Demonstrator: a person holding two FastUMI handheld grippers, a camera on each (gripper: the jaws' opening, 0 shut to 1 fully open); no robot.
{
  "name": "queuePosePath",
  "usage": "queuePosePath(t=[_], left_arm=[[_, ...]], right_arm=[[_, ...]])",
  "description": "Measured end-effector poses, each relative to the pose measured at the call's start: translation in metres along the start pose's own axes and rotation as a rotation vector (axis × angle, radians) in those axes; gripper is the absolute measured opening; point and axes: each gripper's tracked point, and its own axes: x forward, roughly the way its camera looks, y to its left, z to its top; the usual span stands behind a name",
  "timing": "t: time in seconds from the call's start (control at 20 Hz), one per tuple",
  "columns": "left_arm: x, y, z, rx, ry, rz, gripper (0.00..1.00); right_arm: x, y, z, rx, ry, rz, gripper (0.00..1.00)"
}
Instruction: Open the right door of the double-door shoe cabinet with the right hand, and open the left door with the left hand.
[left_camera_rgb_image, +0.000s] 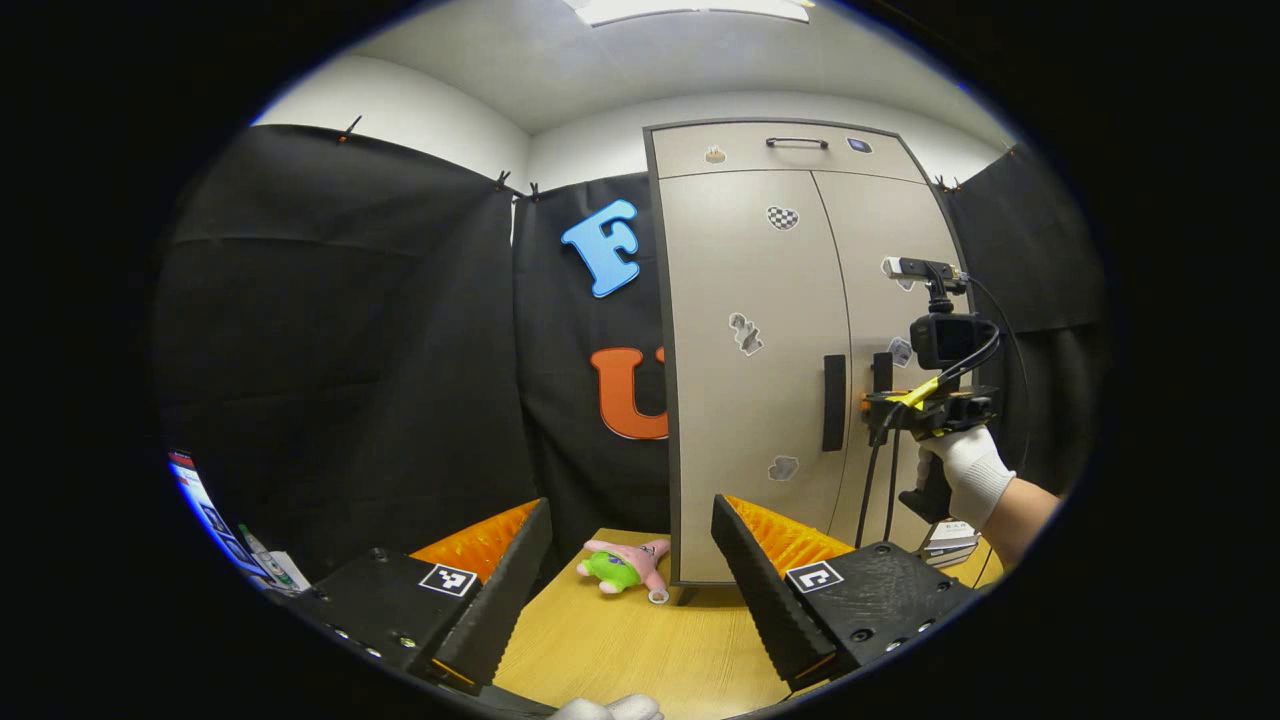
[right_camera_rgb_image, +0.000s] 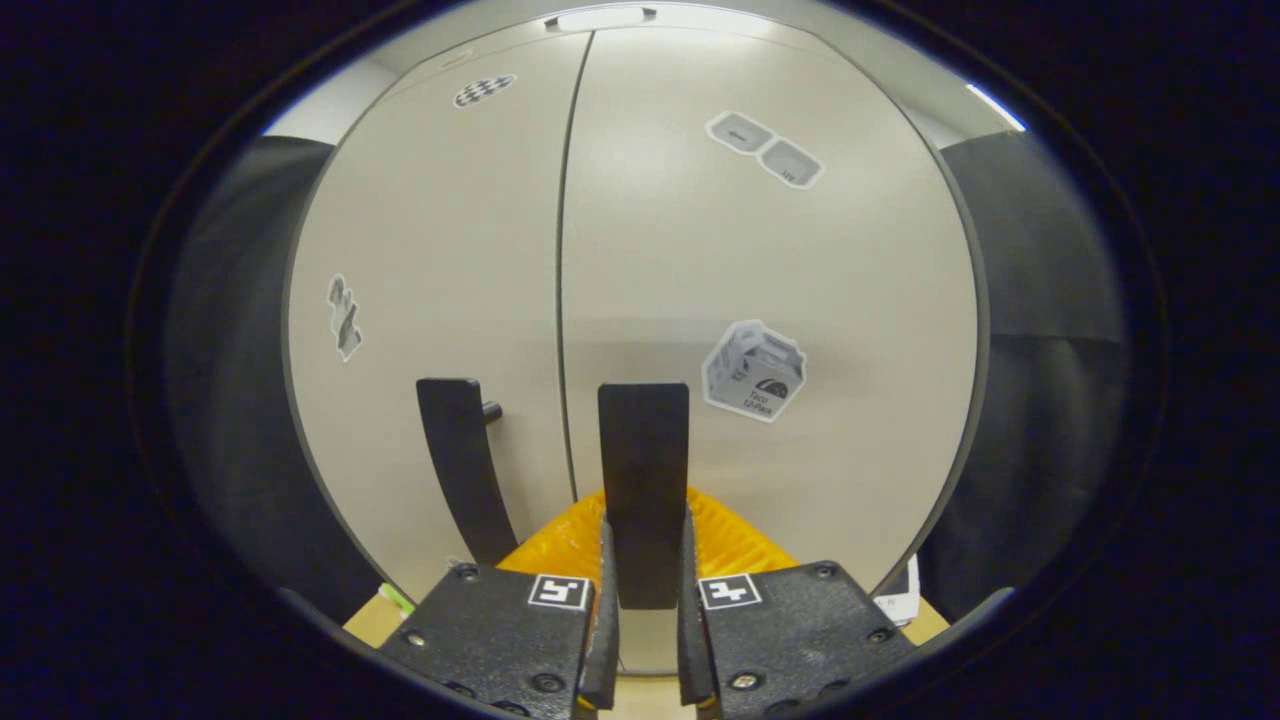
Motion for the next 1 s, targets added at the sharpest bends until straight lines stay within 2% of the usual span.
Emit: queuePosePath(t=[0.05,0.15,0.2,0.65,1.0], left_arm=[[0.0,0.0,0.0,0.002,-0.002,-0.003,0.96],[-0.001,0.0,0.001,0.0,-0.005,-0.012,0.96],[-0.002,-0.001,0.002,-0.001,-0.006,-0.017,0.96],[-0.016,-0.001,-0.001,-0.003,-0.017,-0.064,0.96],[-0.026,-0.009,-0.002,-0.001,-0.031,-0.1,0.96]], right_arm=[[-0.001,0.0,-0.001,-0.004,0.003,0.008,0.26],[-0.008,0.0,-0.002,-0.015,0.002,0.023,0.22],[-0.011,0.0,-0.003,-0.014,0.003,0.029,0.24],[-0.082,-0.025,-0.011,-0.001,0.014,0.075,0.22],[-0.128,-0.057,-0.019,0.016,0.01,0.059,0.19]])
